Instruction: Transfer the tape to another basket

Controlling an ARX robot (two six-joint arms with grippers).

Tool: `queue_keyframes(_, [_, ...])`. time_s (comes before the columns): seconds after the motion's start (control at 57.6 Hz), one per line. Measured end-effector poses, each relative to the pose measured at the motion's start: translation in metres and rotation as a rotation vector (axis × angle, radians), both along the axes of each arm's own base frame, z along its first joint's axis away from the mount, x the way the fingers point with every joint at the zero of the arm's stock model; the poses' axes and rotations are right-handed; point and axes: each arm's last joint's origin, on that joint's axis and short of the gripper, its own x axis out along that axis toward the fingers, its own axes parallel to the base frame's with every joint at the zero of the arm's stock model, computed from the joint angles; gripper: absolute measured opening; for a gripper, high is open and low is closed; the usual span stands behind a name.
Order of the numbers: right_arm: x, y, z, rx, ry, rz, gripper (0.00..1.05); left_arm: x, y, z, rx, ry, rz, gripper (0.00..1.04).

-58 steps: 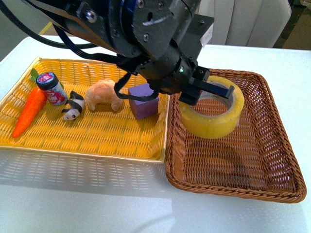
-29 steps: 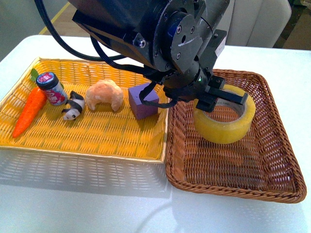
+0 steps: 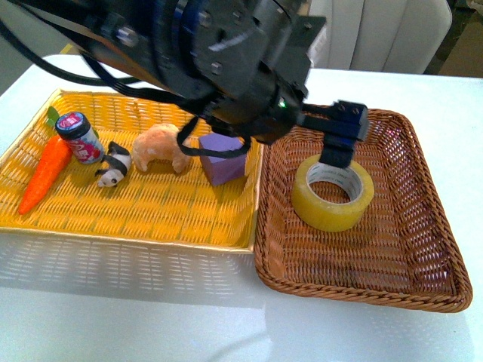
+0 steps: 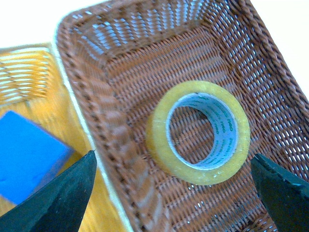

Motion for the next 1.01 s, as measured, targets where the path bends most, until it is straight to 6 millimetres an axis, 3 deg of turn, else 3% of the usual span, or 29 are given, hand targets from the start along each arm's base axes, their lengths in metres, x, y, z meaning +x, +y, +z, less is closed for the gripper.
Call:
queue_keyframes(0.26, [0.0,0.0,0.0,0.0,0.0,0.0,0.96,-0.024,0.085,0.049,-0.061,-0.11,0.117,0.96])
queue_keyframes(0.469, [0.0,0.0,0.0,0.0,0.0,0.0,0.96,-0.065,0.14,0.084,-0.179,-0.16,0.144,0.96])
queue_keyframes(0.607, [0.0,0.0,0.0,0.0,0.0,0.0,0.96,-0.105,0.174,0.101,-0.212,-0.176,0.172,0.95])
queue_keyframes(0.746, [0.0,0.0,0.0,0.0,0.0,0.0,0.96,-0.132,0.194,0.102,-0.064,-0.658,0.559,0.71])
queue_keyframes(0.85, [0.0,0.0,0.0,0.0,0.0,0.0,0.96,-0.15,0.206,0.1,-0.059,-0.75,0.633,0.53])
queue_keyframes(1.007, [0.0,0.0,0.0,0.0,0.0,0.0,0.96,-0.173,0.216,0.086,-0.047,-0.743,0.626,0.24])
